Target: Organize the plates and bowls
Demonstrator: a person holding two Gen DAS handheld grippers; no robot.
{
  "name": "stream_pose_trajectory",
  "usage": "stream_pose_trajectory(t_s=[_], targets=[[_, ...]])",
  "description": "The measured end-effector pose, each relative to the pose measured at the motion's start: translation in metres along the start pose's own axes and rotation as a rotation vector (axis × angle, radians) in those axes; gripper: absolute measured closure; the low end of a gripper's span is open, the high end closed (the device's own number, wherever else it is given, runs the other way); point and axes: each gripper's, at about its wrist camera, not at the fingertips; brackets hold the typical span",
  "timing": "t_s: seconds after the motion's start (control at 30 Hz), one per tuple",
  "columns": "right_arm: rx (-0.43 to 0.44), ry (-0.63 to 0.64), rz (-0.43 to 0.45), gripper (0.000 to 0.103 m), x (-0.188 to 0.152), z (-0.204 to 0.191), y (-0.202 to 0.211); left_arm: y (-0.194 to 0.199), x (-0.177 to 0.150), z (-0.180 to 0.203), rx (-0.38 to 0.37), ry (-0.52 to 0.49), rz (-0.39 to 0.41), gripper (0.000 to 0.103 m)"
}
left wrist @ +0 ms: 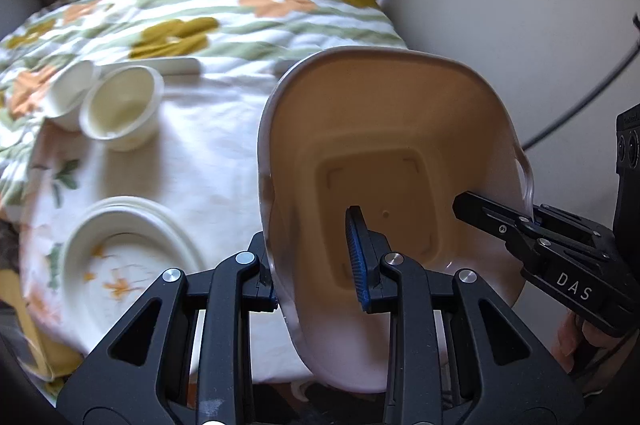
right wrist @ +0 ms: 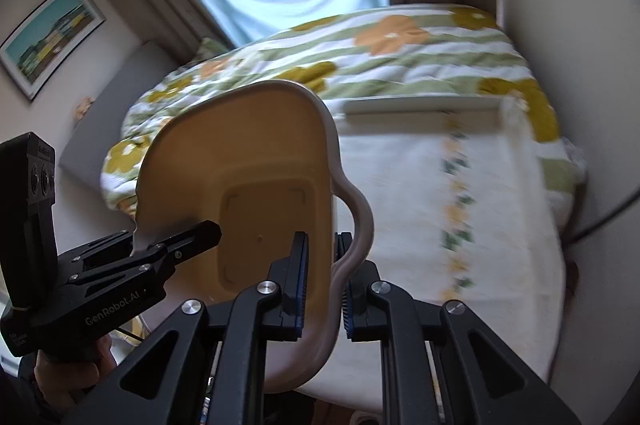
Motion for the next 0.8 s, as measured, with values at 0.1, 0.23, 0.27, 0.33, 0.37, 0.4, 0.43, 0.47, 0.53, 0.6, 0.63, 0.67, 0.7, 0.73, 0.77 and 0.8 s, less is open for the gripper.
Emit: stream_pose_trajectory(t_s=[0.1, 0.23, 0.27, 0.33, 0.37, 0.4, 0.43, 0.47, 0.53, 0.6, 0.63, 0.67, 0.7, 0.73, 0.77, 0.8], targets=[[-0.045, -0.06, -0.032, 0.09, -0.011, 0.029, -0.015, -0.041, -0.006, 0.017, -0.028, -0.02, -0.053, 0.079], [-0.076, -0.084, -0.072, 0.09, -0.021, 0.056, -0.041, -0.089, -0.017, 0.029, -0.043, -0.01, -0.119, 0.079], [-0.08, -0.086, -0.078, 0.09, -0.025, 0.062, -0.047, -0.097, -0.019, 0.029, -0.045, -0.008, -0.131, 0.079], [-0.081, -0.095, -0.095, 0.09, -0.029, 0.073, -0.057, -0.114, -0.026, 0.032, -0.042, -0.003, -0.153, 0.079], [-0.079, -0.1, -0.1, 0.09, -0.031, 0.076, -0.061, -0.12, -0.029, 0.031, -0.039, -0.001, -0.161, 0.079], [-0.077, -0.104, -0.109, 0.09, -0.032, 0.078, -0.065, -0.125, -0.029, 0.031, -0.034, 0.001, -0.168, 0.079], [-0.075, -0.109, -0.114, 0.09, -0.042, 0.087, -0.062, -0.129, -0.032, 0.031, -0.029, 0.002, -0.174, 0.079], [-0.073, -0.114, -0.12, 0.09, -0.044, 0.09, -0.065, -0.134, -0.031, 0.029, -0.023, 0.003, -0.18, 0.079], [-0.068, -0.122, -0.129, 0.09, -0.046, 0.096, -0.068, -0.139, -0.036, 0.029, -0.016, 0.003, -0.187, 0.079], [-0.061, -0.13, -0.133, 0.09, -0.047, 0.099, -0.073, -0.144, -0.035, 0.027, -0.005, -0.002, -0.193, 0.079], [-0.057, -0.133, -0.134, 0.09, -0.046, 0.099, -0.075, -0.147, -0.034, 0.028, 0.0, -0.006, -0.194, 0.079], [-0.054, -0.134, -0.134, 0.09, -0.045, 0.101, -0.076, -0.148, -0.034, 0.029, 0.008, -0.014, -0.192, 0.079], [-0.053, -0.134, -0.133, 0.09, -0.046, 0.102, -0.077, -0.149, -0.034, 0.028, 0.015, -0.021, -0.192, 0.079], [-0.054, -0.134, -0.133, 0.09, -0.047, 0.102, -0.077, -0.15, -0.034, 0.029, 0.022, -0.027, -0.192, 0.079], [-0.054, -0.136, -0.133, 0.09, -0.048, 0.103, -0.078, -0.151, -0.034, 0.03, 0.027, -0.029, -0.193, 0.079], [-0.054, -0.143, -0.132, 0.09, -0.048, 0.105, -0.079, -0.152, -0.034, 0.031, 0.032, -0.031, -0.196, 0.079]])
Point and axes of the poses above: each gripper's, at about its wrist camera, not at the fingertips, and y roughly against the way its jaws point, z to its right, x to its top, and after that the axes turned 11 degrees about -x, right-handed
